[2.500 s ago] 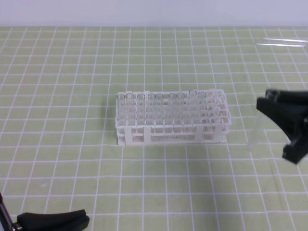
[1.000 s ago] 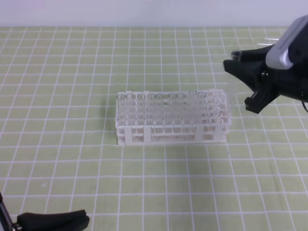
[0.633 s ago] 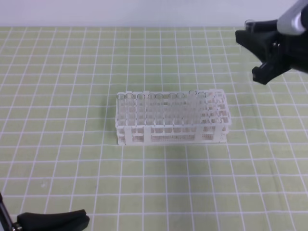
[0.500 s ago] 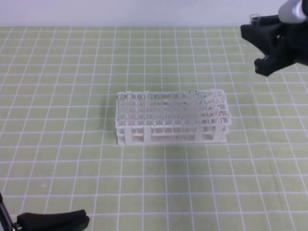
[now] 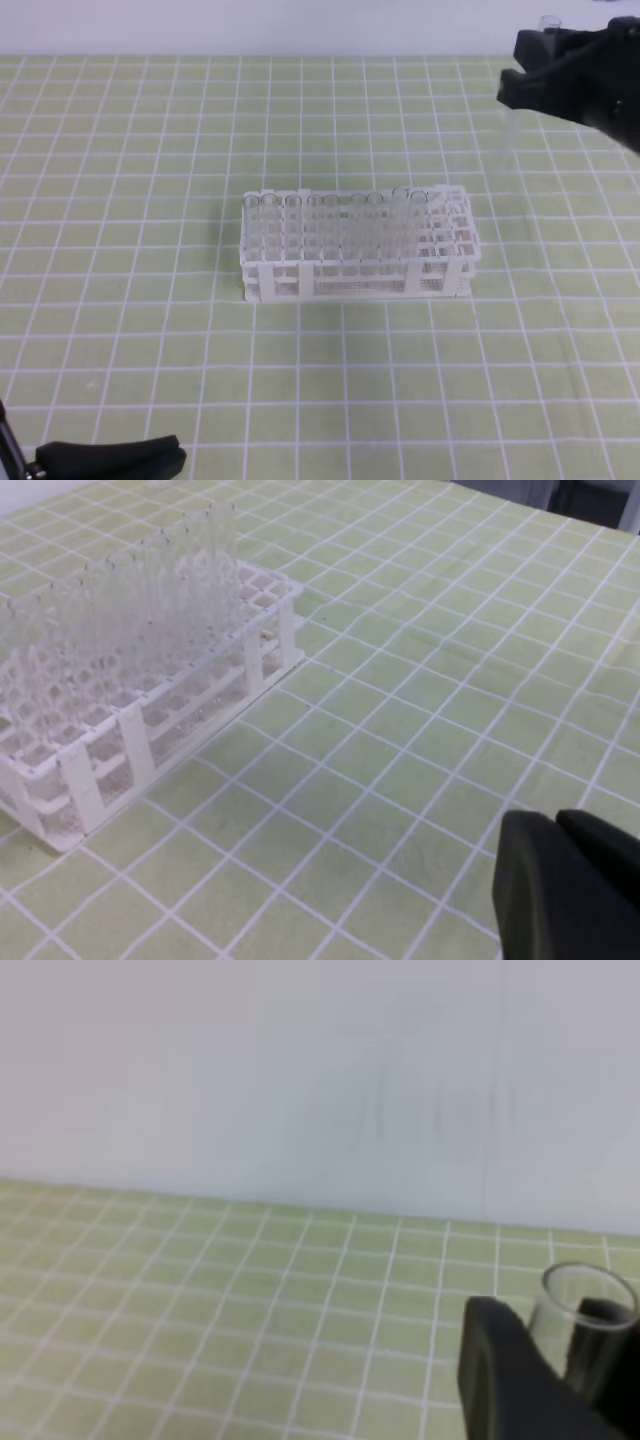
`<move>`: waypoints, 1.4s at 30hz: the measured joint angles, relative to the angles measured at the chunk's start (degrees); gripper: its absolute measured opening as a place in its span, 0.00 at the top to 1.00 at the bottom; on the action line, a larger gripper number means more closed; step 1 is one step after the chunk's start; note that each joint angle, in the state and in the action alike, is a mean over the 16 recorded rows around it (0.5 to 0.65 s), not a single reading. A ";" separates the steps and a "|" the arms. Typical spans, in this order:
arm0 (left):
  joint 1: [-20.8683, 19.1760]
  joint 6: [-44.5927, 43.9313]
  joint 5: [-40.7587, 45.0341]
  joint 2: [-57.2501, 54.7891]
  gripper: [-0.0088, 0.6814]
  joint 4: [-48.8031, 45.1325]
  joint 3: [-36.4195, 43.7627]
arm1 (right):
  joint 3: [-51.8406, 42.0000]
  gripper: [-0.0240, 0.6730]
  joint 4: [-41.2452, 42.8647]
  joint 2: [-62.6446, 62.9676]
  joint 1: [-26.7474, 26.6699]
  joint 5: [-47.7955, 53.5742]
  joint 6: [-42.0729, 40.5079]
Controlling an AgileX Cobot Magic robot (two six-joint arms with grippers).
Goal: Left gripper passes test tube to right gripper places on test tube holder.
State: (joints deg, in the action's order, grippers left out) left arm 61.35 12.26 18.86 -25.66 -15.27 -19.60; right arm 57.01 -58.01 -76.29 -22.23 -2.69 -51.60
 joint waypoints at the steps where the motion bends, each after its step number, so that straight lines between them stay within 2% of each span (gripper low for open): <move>1: 0.01 0.00 0.05 0.03 0.99 0.02 -0.01 | -0.29 0.82 1.61 0.00 -0.71 -1.47 2.42; 5: 0.00 0.00 0.00 -0.01 0.99 0.00 0.00 | -1.46 0.82 6.61 0.02 -2.94 -5.93 9.67; 13: 0.01 0.00 0.05 -0.01 0.99 0.02 -0.01 | -3.36 0.82 15.12 0.02 -4.43 -9.18 18.93; 26: 0.02 0.00 0.27 0.01 0.99 0.09 -0.03 | -7.50 0.82 45.41 -1.50 -4.56 -14.18 46.18; 31: 0.01 0.00 0.31 -0.02 0.99 0.07 -0.02 | -9.36 0.82 50.65 -2.55 -4.59 -15.39 47.97; 42: 0.01 0.00 0.80 -0.04 0.99 0.02 -0.01 | -11.96 0.82 53.84 -5.59 -5.99 -19.23 46.83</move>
State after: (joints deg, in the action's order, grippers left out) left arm 61.36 12.26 19.65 -25.70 -15.25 -19.61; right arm 45.05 -4.17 -81.88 -28.23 -21.92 -4.76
